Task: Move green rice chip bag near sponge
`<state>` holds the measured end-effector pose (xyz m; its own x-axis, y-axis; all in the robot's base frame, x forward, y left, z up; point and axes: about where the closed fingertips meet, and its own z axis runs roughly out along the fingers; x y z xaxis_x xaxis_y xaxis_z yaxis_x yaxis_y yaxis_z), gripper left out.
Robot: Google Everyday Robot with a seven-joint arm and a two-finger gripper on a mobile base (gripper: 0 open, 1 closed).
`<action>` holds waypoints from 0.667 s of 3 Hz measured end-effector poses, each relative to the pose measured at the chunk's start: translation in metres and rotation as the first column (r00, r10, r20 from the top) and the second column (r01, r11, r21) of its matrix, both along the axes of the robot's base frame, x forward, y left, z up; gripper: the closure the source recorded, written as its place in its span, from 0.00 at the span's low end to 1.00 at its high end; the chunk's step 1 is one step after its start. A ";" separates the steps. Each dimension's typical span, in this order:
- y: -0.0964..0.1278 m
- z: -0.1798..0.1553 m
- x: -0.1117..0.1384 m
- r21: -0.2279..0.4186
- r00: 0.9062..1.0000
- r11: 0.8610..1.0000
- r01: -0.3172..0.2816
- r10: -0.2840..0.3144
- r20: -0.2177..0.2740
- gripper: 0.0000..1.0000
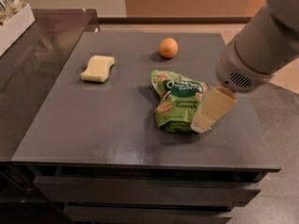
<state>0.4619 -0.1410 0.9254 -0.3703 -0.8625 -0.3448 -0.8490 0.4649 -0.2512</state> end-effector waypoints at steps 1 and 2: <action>0.018 -0.019 0.007 0.043 1.000 0.999 0.002 -0.001 -0.007 0.00; 0.031 -0.035 0.011 0.076 1.000 0.997 -0.004 0.005 -0.015 0.00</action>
Offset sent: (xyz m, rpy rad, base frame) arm 0.0172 0.0456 -0.0580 0.1165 0.0329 0.0106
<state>0.4730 -0.1095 0.8901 -0.3722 -0.8359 -0.4034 -0.8546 0.4782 -0.2023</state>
